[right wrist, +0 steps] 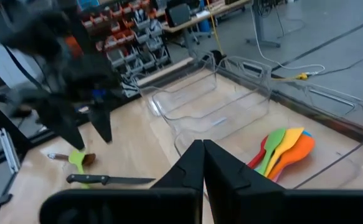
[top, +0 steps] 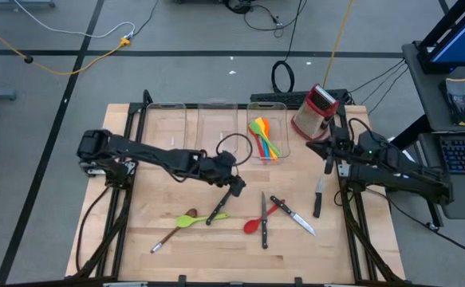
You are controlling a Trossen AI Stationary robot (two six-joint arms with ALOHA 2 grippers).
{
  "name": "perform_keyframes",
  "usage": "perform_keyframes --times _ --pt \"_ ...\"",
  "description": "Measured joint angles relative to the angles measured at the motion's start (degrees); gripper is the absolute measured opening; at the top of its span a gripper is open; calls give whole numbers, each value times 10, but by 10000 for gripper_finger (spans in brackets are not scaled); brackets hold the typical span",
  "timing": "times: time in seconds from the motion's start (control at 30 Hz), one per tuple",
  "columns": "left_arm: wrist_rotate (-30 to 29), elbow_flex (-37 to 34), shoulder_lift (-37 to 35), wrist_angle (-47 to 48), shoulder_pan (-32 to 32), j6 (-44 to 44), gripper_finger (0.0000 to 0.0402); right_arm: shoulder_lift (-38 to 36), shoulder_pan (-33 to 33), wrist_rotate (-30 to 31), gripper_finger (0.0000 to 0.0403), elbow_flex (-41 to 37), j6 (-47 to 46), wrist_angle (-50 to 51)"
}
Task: Pick & Place Kitchen Items
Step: Put the black knife into the left transparent bin
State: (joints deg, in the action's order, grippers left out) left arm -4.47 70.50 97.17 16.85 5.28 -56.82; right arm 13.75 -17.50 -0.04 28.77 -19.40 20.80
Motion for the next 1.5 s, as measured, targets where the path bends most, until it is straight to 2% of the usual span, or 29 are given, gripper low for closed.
perform_keyframes --times 0.1,0.43,0.87,1.1,1.5 --pt "6 0 16 26 0 -29 255 -18 0 0 0 -5 -5 1" --pt "91 0 59 67 16 -106 255 -38 0 -2 0 -6 7 13" --pt "83 0 60 169 52 -198 255 -51 0 -2 0 -6 18 36" --pt "74 0 60 170 66 -207 255 -51 0 -3 0 -6 21 35" --pt "76 0 110 156 72 -232 255 -53 0 -18 0 -6 25 35"
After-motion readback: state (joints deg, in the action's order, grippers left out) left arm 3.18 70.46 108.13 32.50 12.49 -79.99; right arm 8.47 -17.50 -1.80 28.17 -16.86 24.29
